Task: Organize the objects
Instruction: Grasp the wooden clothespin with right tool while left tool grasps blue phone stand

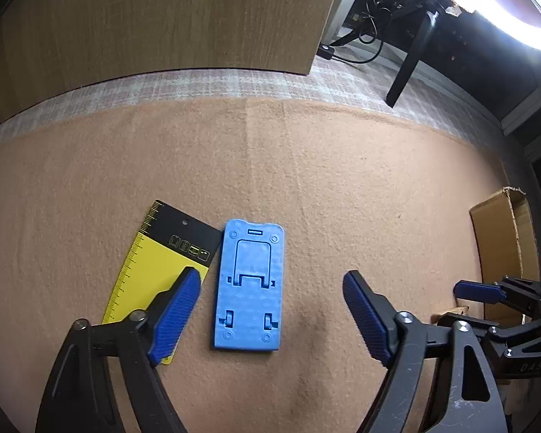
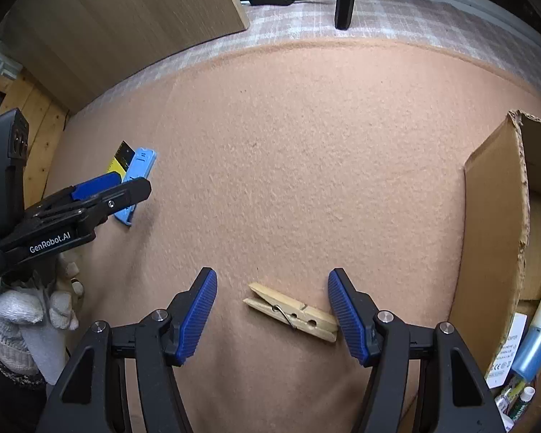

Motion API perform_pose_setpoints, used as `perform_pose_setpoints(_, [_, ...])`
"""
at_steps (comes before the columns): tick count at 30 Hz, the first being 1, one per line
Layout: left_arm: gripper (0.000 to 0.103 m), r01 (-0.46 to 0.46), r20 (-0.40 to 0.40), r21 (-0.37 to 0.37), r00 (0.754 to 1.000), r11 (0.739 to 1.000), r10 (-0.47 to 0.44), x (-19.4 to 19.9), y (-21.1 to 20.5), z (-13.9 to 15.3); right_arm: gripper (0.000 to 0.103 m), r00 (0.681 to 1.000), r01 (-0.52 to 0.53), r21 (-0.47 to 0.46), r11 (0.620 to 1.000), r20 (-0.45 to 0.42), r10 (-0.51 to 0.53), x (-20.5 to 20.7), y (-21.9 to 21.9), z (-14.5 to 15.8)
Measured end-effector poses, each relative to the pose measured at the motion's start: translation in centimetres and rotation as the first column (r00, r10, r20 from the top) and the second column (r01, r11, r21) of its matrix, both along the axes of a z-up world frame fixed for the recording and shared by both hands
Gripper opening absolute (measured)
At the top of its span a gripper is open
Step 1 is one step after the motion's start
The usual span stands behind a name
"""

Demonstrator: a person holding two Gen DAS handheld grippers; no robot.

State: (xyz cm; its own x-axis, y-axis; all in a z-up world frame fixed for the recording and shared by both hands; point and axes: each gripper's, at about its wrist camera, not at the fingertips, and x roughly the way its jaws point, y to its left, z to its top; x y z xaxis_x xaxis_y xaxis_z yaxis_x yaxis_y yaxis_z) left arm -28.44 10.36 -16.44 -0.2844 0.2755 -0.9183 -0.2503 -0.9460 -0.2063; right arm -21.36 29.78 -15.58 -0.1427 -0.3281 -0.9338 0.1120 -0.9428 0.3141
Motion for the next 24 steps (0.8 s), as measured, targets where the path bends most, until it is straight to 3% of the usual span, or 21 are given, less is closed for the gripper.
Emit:
perform_pose_setpoints(2, [0.072,0.018,0.002,-0.004,1.000,1.000,-0.018,0.1,0.3,-0.1,0.060,1.000,-0.004,0.002,1.000,0.011,0.004,0.1,0.1,-0.1])
perform_pose_setpoints(7, [0.068,0.069,-0.022,-0.060,0.997,0.996,-0.070,0.7,1.5,-0.2,0.060,0.999,-0.028,0.020,0.999,0.035,0.028,0.7,0.1,-0.1])
perform_pose_setpoints(12, [0.051,0.088,-0.043,-0.096,0.995,0.991,-0.093,1.1,1.9,-0.2,0.060,0.997,-0.074,0.046,0.996,0.036,0.073,1.4,-0.1,0.0])
perform_pose_setpoints(15, [0.042,0.086,-0.049,-0.099,0.995,0.991,-0.091,1.2,1.8,-0.1,0.060,0.995,-0.094,0.064,0.994,0.025,0.093,1.9,-0.3,0.0])
perform_pose_setpoints(18, [0.039,0.085,-0.049,-0.090,0.995,0.992,-0.090,1.6,1.5,0.0,0.059,0.993,-0.120,0.098,0.988,0.005,0.120,2.4,-0.8,0.1])
perform_pose_setpoints(21, [0.039,0.089,-0.054,-0.091,0.994,0.992,-0.094,2.4,1.3,0.1,0.053,0.989,-0.140,0.143,0.980,-0.021,0.144,2.9,-1.3,0.1])
perform_pose_setpoints(24, [0.039,0.099,-0.059,-0.094,0.993,0.991,-0.105,3.5,1.4,0.2,0.040,0.988,-0.138,0.179,0.974,-0.042,0.147,3.2,-1.2,0.2])
